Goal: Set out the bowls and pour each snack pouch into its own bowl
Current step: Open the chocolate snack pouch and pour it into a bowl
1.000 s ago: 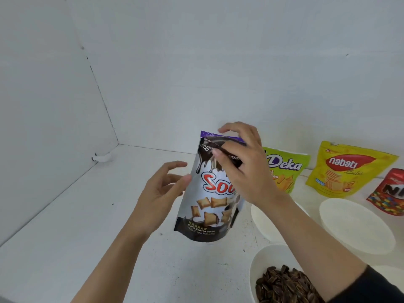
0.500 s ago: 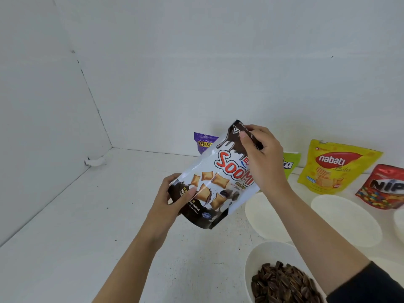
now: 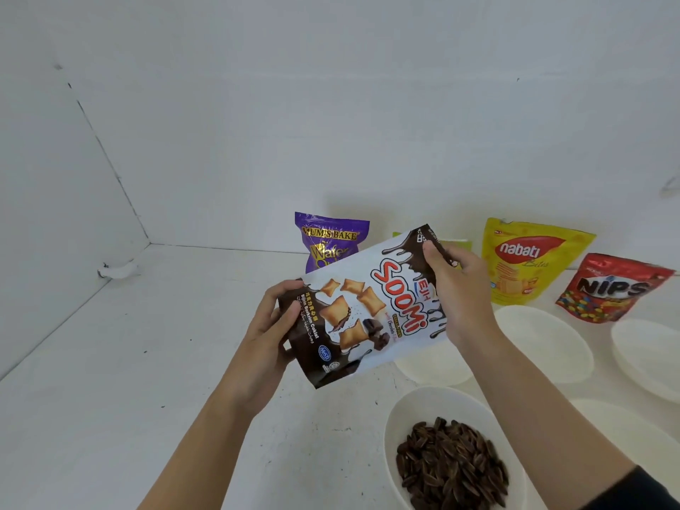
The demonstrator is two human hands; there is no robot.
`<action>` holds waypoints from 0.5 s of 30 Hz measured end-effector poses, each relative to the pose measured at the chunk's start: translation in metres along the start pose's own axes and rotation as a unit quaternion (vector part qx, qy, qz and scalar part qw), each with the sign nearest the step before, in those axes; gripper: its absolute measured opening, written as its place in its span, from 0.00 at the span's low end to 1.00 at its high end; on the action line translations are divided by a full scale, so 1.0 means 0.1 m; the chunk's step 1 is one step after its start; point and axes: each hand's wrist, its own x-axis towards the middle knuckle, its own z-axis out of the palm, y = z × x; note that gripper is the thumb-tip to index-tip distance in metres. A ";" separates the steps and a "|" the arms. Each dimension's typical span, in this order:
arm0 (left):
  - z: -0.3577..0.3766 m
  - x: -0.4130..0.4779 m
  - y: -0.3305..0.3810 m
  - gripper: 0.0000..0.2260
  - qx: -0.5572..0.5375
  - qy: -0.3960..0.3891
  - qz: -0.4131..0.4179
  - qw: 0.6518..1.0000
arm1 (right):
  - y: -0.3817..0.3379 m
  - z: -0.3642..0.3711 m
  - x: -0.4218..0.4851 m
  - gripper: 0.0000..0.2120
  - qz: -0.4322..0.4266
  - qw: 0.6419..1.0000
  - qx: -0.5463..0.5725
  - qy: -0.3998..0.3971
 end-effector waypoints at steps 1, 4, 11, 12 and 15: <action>0.01 0.01 -0.01 0.14 -0.006 0.010 -0.005 1.000 | 0.01 -0.03 0.00 0.09 0.007 1.000 0.006 -0.008; 0.06 0.07 -0.04 0.11 -0.031 0.043 -0.011 0.999 | 0.00 -0.14 0.01 0.06 0.037 0.997 0.037 -0.049; 0.24 0.10 0.14 0.14 -0.032 0.079 0.046 0.995 | -0.03 -0.45 0.13 0.17 -0.003 0.985 0.094 -0.145; 0.28 0.10 0.18 0.13 -0.023 0.086 0.052 0.995 | -0.02 -0.50 0.14 0.19 -0.015 0.982 0.094 -0.163; 0.39 0.11 0.29 0.13 0.009 0.110 0.069 0.992 | -0.04 -0.61 0.20 0.16 -0.030 0.973 0.086 -0.213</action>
